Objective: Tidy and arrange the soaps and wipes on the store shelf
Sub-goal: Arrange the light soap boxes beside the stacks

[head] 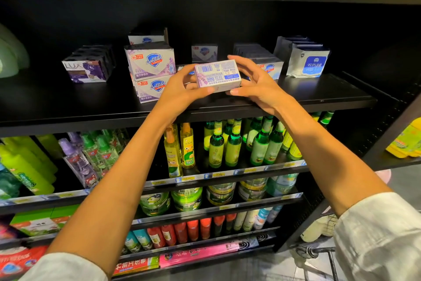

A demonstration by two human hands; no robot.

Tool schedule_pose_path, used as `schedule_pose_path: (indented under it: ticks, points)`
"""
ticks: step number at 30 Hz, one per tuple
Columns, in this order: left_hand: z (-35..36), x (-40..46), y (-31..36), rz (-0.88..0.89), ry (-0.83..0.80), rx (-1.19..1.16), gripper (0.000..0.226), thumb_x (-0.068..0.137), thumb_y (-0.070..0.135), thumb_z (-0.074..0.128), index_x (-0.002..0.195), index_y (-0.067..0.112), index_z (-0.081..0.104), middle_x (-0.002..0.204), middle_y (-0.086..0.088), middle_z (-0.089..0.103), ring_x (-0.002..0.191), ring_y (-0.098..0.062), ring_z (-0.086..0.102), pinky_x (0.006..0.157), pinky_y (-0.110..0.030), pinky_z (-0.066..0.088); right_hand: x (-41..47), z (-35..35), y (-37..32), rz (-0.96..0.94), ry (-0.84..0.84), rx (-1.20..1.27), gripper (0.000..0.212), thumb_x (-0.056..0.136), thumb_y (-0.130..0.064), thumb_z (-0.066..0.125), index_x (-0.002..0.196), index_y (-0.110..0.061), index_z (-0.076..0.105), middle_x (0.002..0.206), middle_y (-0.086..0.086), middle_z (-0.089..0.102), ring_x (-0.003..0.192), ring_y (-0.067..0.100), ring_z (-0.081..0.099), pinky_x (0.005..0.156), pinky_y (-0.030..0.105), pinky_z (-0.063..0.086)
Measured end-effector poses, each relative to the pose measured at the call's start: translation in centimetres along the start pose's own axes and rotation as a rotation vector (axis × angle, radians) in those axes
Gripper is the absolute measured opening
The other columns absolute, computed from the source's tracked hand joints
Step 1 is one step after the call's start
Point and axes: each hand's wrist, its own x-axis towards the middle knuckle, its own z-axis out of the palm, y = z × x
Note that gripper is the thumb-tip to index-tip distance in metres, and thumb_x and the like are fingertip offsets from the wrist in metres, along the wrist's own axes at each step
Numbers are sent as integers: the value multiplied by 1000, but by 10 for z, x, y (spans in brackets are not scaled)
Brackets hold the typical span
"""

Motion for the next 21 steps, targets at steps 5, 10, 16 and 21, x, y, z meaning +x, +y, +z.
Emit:
schedule_pose_path:
  ticks: [5,10,16,21]
  points:
    - [-2,1,-3,-31,-43,-38,63,88,24,83,142,28,51,130,4,69,119,-11,67,105,-44,55,-1,1,1,6,70,25,65,87,8,74,146,-7,51,140,11,64,127,28,65,103,45,57]
    - [0,1,0,45,-37,75,88,83,22,88,154,33,37,149,8,53,129,-6,55,104,-27,51,0,3,0,35,79,118,49,92,-1,71,139,-6,57,135,16,68,128,30,64,104,50,55]
    - [-2,-2,-6,140,18,50,62,84,14,86,138,25,59,139,5,63,129,-12,59,101,-40,57,1,4,-2,58,58,92,39,97,-7,68,135,-4,61,132,18,69,127,29,65,106,47,54]
    - [-1,0,-7,94,49,-19,53,85,13,85,134,13,67,131,1,70,124,-12,63,104,-37,56,1,2,1,27,55,119,57,96,-10,70,150,-14,50,140,19,63,132,32,60,109,52,50]
